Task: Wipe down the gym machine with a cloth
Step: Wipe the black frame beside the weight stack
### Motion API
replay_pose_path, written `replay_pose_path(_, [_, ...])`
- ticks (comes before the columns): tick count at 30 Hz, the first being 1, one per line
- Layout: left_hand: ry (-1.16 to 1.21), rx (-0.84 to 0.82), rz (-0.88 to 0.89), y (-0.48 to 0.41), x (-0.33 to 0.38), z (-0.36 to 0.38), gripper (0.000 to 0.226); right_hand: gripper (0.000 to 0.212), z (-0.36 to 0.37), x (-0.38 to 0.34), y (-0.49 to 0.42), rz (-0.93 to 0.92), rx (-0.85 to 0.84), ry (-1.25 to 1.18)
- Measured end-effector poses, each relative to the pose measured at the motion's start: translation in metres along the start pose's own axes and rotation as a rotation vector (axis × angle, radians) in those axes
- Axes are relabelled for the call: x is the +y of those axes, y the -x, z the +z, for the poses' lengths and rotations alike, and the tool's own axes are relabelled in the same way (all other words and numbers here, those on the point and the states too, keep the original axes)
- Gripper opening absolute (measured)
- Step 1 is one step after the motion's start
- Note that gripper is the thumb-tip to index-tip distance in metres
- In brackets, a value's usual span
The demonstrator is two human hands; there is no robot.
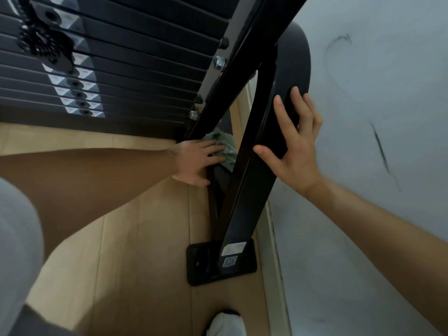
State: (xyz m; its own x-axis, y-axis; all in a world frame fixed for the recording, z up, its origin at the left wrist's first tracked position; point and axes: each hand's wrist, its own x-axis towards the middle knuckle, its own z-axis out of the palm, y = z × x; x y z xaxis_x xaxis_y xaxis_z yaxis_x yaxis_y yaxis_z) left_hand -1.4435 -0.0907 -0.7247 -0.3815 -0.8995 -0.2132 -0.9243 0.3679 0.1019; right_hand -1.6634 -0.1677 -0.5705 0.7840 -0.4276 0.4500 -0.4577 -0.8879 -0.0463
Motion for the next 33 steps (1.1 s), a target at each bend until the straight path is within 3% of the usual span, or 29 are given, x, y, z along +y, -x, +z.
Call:
replay_pose_path(8, [-0.09, -0.049, 0.163, 0.022, 0.016, 0.007, 0.099, 0.079, -0.001, -0.002, 0.0, 0.012, 0.01, -0.025])
replay_pose_path(13, [-0.117, -0.109, 0.376, 0.033, 0.027, 0.0, 0.097, 0.077, 0.0, -0.004, 0.001, 0.02, 0.006, -0.026])
replay_pose_path(16, [-0.121, -0.104, 0.415, 0.033, 0.031, 0.0, 0.091, 0.077, 0.0, -0.004, 0.001, 0.02, 0.006, -0.036])
replay_pose_path(25, [0.074, -0.029, -0.034, 0.015, 0.003, -0.01, 0.078, 0.079, 0.0, -0.001, 0.001, 0.016, -0.012, -0.022])
replay_pose_path(33, [0.149, -0.12, -0.094, 0.006, 0.022, -0.008, 0.084, 0.08, 0.001, 0.001, 0.001, 0.02, -0.019, -0.029])
